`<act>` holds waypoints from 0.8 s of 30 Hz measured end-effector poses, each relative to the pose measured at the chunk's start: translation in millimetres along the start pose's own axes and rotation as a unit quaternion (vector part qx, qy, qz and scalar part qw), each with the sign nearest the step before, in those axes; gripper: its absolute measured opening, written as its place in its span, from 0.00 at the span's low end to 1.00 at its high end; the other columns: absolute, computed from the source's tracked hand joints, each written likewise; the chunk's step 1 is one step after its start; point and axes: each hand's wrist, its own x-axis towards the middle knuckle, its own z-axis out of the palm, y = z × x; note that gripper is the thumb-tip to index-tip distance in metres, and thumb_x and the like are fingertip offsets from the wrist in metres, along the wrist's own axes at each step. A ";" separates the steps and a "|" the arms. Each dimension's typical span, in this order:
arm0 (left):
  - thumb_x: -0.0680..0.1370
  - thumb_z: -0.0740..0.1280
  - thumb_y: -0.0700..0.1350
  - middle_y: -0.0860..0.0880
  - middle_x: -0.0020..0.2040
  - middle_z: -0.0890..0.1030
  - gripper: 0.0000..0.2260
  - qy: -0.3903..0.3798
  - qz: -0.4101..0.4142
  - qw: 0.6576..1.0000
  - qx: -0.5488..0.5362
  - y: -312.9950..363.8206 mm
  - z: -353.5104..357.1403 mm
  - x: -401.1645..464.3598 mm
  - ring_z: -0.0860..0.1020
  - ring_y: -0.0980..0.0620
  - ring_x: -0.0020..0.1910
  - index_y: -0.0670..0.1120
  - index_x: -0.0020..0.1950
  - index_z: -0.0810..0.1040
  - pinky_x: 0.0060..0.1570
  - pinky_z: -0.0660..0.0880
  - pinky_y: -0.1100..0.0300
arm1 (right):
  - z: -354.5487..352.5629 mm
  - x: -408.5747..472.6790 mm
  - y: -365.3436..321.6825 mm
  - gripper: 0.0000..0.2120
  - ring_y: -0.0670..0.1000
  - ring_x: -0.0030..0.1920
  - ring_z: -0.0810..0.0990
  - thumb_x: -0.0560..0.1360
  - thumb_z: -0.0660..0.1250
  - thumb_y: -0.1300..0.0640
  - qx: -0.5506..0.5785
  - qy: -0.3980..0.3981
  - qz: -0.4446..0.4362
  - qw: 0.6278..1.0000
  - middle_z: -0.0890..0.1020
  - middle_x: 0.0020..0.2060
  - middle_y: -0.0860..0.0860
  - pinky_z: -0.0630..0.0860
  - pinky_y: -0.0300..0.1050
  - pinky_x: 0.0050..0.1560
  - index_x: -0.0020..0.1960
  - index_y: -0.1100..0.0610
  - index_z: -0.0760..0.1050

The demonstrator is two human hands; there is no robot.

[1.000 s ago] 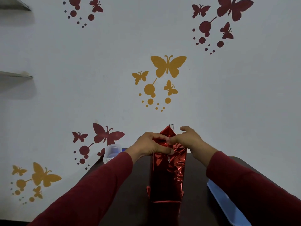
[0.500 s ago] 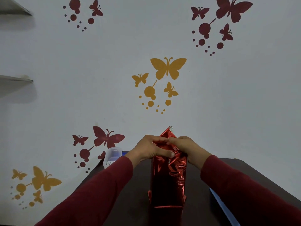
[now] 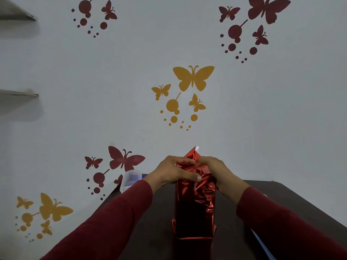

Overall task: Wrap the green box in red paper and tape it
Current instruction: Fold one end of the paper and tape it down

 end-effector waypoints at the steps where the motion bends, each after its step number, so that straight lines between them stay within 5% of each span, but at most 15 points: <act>1: 0.59 0.86 0.57 0.59 0.57 0.85 0.27 0.004 0.000 1.000 -0.001 -0.5 -0.1 0.2 0.82 0.56 0.60 0.62 0.56 0.86 0.63 0.80 0.49 | -0.3 0.3 1.3 0.19 0.56 0.46 0.84 0.65 0.72 0.58 -0.002 -0.008 -0.002 1.000 0.85 0.48 0.56 0.81 0.50 0.45 0.54 0.63 0.82; 4: 0.59 0.86 0.57 0.60 0.58 0.84 0.26 0.010 -0.001 1.000 0.000 -1.9 2.6 2.0 0.81 0.56 0.61 0.63 0.56 0.86 0.63 0.79 0.49 | 2.3 5.6 6.3 0.43 0.57 0.56 0.84 0.53 0.76 0.47 -0.036 0.024 -0.004 0.999 0.81 0.60 0.54 0.83 0.55 0.53 0.68 0.55 0.75; 7: 0.60 0.86 0.56 0.60 0.56 0.86 0.26 0.004 0.004 1.000 -0.003 -0.8 2.1 0.4 0.82 0.58 0.59 0.61 0.57 0.86 0.61 0.79 0.56 | 3.3 15.7 10.2 0.51 0.58 0.61 0.81 0.53 0.76 0.43 -0.049 0.047 -0.006 0.998 0.77 0.66 0.55 0.82 0.58 0.59 0.75 0.52 0.68; 9: 0.62 0.86 0.52 0.58 0.53 0.87 0.24 0.021 0.009 1.000 -0.014 0.7 5.2 -1.6 0.84 0.60 0.55 0.57 0.56 0.87 0.53 0.78 0.65 | 6.7 -2.2 0.8 0.45 0.57 0.62 0.80 0.63 0.77 0.44 -0.069 0.064 -0.022 0.995 0.73 0.70 0.55 0.82 0.55 0.59 0.76 0.52 0.67; 12: 0.53 0.86 0.59 0.55 0.57 0.84 0.30 0.109 -0.011 0.994 0.008 2.4 14.8 -2.0 0.83 0.57 0.54 0.58 0.54 0.85 0.57 0.80 0.59 | 5.7 -10.5 -3.0 0.29 0.52 0.54 0.78 0.72 0.75 0.49 -0.146 0.081 -0.073 0.983 0.72 0.66 0.54 0.79 0.45 0.45 0.71 0.52 0.72; 16: 0.58 0.86 0.55 0.50 0.65 0.64 0.46 0.084 -0.091 0.991 0.054 19.5 7.0 -10.3 0.76 0.49 0.59 0.62 0.73 0.70 0.51 0.80 0.55 | 0.3 -19.8 -12.6 0.06 0.48 0.39 0.82 0.74 0.69 0.58 -0.248 0.050 -0.125 0.959 0.85 0.45 0.51 0.79 0.41 0.38 0.48 0.53 0.84; 21: 0.76 0.72 0.46 0.51 0.54 0.79 0.31 0.125 -0.151 0.980 -0.020 42.4 -10.4 -24.4 0.84 0.49 0.38 0.61 0.76 0.65 0.36 0.81 0.56 | 4.4 -25.0 -17.0 0.11 0.51 0.46 0.81 0.77 0.63 0.54 -0.320 0.045 -0.125 0.938 0.81 0.38 0.42 0.76 0.52 0.59 0.44 0.46 0.85; 24: 0.75 0.69 0.43 0.46 0.55 0.84 0.18 0.138 -0.176 0.974 -0.028 44.0 -15.4 -19.6 0.87 0.45 0.36 0.50 0.65 0.76 0.35 0.77 0.59 | 16.0 -37.3 -20.3 0.18 0.51 0.50 0.77 0.79 0.61 0.42 -0.388 0.058 -0.152 0.907 0.82 0.44 0.45 0.66 0.48 0.52 0.49 0.51 0.85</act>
